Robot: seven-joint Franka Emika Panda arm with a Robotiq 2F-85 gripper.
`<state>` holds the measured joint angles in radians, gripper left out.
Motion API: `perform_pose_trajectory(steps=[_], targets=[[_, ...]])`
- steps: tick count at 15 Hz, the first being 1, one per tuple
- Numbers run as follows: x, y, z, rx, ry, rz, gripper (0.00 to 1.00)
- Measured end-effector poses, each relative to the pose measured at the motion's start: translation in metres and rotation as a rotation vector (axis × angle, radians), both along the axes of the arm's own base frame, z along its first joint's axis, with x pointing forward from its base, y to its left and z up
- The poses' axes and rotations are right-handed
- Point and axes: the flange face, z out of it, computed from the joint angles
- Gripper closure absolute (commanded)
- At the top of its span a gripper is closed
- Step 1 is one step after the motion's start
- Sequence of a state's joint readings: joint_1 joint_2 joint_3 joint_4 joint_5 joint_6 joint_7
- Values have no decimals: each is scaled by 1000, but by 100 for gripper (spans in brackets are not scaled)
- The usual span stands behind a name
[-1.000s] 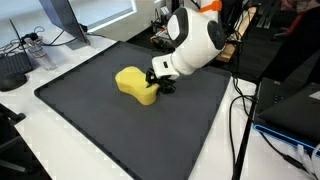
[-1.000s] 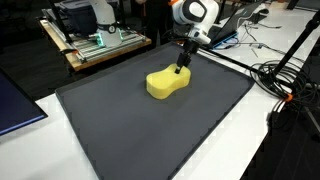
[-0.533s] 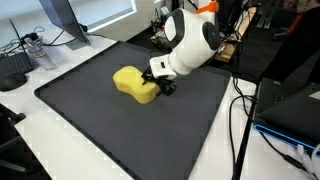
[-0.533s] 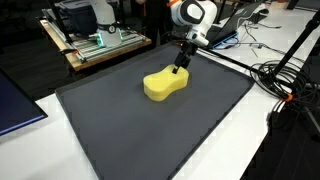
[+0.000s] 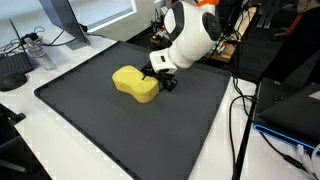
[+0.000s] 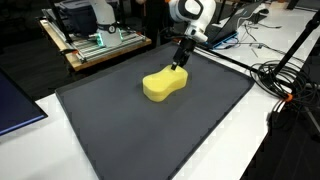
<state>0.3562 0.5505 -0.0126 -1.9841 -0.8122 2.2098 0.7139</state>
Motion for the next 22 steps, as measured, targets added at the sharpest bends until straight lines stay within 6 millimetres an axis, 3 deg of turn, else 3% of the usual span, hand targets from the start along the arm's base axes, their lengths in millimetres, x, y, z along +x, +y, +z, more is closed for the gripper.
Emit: perform_pose_trajectory(steps=[4, 13, 22], targets=[[-10, 6, 36, 46, -17, 37, 0], [-32, 12, 112, 322, 41, 13, 0], [-49, 72, 155, 198, 113, 74, 0]])
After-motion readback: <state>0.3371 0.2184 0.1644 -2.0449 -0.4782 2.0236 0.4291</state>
